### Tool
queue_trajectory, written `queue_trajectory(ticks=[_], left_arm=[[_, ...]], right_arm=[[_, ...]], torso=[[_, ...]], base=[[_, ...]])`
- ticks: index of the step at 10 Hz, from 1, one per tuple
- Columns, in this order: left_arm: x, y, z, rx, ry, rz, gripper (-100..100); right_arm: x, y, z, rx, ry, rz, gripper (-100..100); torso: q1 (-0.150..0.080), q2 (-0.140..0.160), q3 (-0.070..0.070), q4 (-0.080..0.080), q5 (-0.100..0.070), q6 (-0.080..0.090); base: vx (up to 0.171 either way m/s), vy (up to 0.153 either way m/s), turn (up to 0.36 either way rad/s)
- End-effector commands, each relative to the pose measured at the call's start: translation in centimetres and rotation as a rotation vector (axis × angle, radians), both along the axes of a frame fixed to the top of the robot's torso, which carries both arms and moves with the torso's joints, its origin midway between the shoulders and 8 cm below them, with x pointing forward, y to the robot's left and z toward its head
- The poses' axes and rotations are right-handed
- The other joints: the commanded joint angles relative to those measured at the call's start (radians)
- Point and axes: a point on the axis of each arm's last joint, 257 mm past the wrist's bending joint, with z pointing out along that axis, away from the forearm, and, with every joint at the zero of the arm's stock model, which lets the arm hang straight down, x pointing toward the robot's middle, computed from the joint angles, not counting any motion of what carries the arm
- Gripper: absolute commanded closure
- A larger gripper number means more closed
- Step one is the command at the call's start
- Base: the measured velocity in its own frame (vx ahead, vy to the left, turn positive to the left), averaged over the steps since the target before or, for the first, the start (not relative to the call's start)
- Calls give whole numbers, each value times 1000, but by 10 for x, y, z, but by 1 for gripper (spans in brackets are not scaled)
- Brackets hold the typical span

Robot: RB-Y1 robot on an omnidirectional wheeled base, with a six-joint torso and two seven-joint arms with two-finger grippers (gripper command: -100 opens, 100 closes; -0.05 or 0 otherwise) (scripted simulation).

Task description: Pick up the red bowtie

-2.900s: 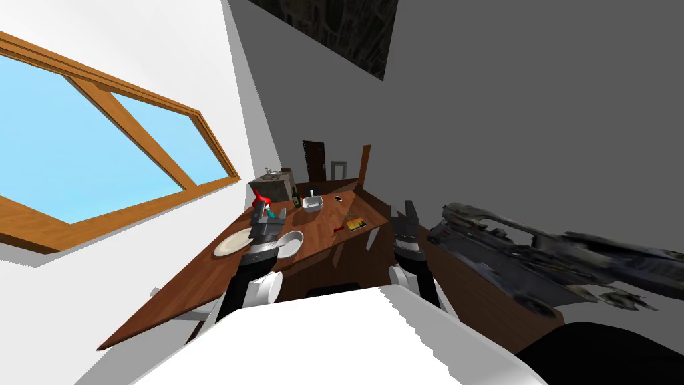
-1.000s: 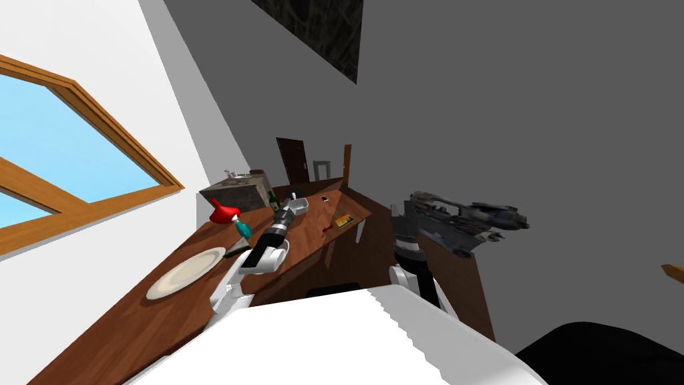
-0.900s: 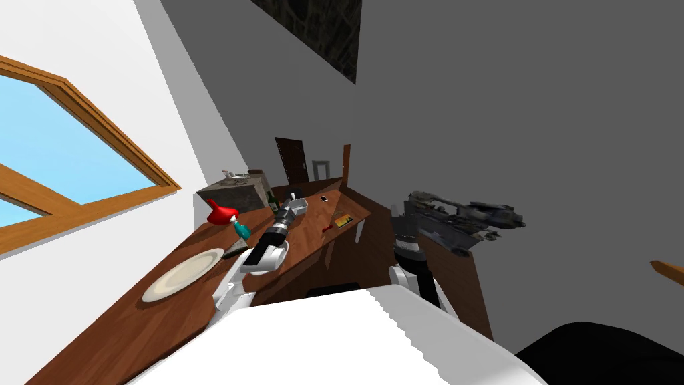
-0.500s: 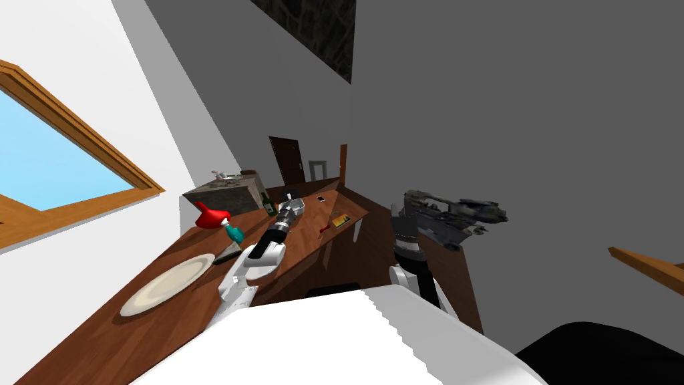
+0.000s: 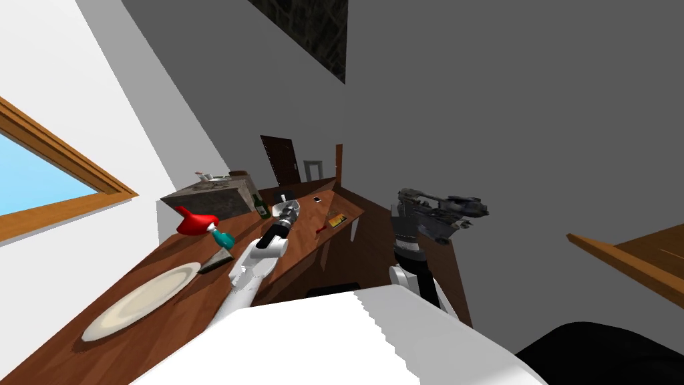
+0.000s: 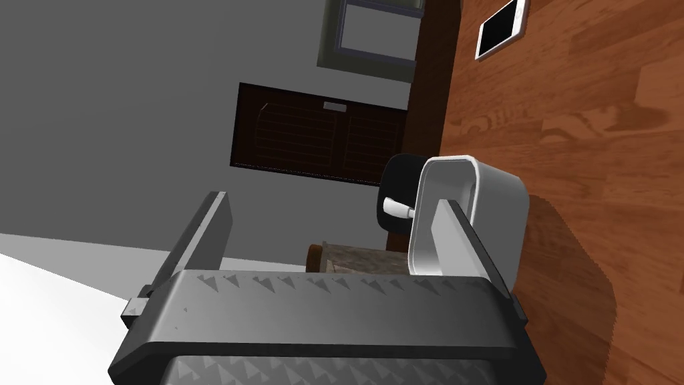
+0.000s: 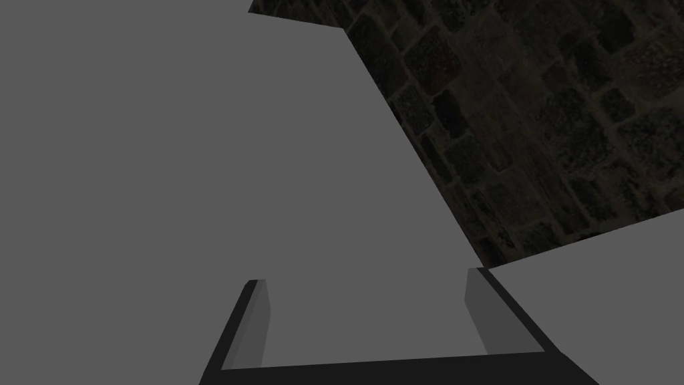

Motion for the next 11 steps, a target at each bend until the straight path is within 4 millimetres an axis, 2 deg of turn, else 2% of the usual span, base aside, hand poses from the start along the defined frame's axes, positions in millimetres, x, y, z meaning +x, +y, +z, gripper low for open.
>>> queue_trajectory(ticks=[1,2,6,8,10,11], left_arm=[[2,5,-12,-13,44,11,-100],[11,9,-23,-39,86,22,-100],[23,21,-56,-95,211,57,-100],[27,28,-78,-125,282,77,-100],[25,29,-86,-127,315,85,-100],[27,35,-102,-157,370,103,-100]], right_arm=[[0,0,0,0,0,0,0],[0,0,0,0,0,0,0],[0,0,0,0,0,0,0],[0,0,0,0,0,0,0],[0,0,0,0,0,0,0],[0,0,0,0,0,0,0]], torso=[[0,0,0,0,0,0],[1,0,0,0,0,-1],[1,0,0,0,0,-1],[1,0,0,0,0,-1],[1,0,0,0,0,-1],[1,0,0,0,0,-1]], base=[[3,-5,-81],[9,-7,-153],[7,-3,-120],[11,-4,-134],[9,-6,-35],[13,-16,-156]])
